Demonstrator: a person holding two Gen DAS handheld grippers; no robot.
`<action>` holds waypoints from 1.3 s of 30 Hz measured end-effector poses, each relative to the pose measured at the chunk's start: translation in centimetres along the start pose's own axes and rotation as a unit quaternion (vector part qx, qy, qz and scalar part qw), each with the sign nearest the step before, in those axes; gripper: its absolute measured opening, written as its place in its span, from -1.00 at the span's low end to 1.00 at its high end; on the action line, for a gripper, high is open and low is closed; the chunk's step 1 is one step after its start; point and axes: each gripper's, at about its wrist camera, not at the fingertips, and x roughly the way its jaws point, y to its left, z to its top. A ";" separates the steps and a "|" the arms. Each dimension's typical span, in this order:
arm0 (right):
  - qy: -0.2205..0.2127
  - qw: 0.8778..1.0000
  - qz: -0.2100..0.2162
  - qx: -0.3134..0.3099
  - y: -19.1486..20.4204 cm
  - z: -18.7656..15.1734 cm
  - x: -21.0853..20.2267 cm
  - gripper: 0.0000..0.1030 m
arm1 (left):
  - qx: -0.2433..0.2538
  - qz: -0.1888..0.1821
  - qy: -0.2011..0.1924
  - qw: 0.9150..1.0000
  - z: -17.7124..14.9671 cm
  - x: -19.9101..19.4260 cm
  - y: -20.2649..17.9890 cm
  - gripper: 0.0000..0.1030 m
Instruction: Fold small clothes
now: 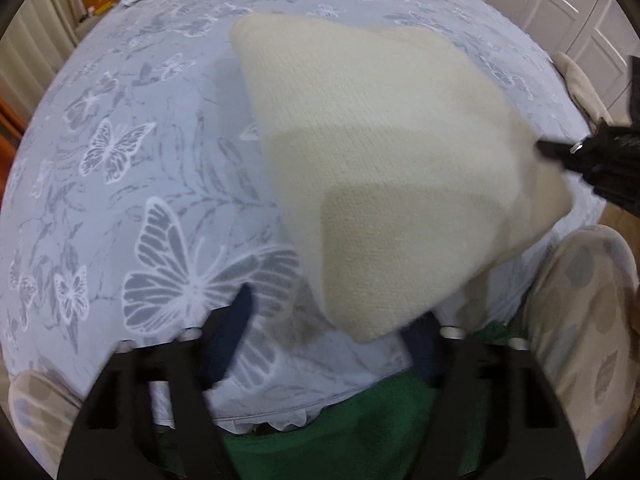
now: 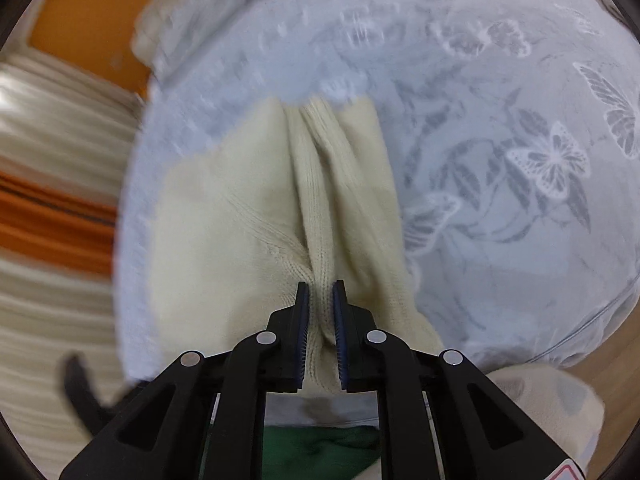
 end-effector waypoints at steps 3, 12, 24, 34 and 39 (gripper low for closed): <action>-0.014 1.000 -0.014 -0.006 0.2 -0.9 -2.0 -0.85 | -0.003 -0.002 0.002 1.000 0.0 0.1 0.4 0.22; 0.023 0.993 -0.114 -0.031 -0.4 -0.2 -1.9 -0.71 | -0.015 -0.011 0.004 1.000 -0.4 -0.7 0.8 0.48; 0.049 0.986 -0.091 -0.128 5.9 4.1 6.1 -0.76 | -0.046 -0.059 -0.087 0.993 0.7 -7.2 2.0 0.73; 0.042 0.991 -0.084 -0.099 2.6 4.6 4.2 0.14 | -0.139 -0.138 -0.051 0.979 5.7 -3.1 3.7 0.77; -0.002 0.992 -0.111 -0.061 0.9 5.5 2.7 0.67 | -0.180 -0.151 -0.020 0.972 8.1 1.4 3.3 0.81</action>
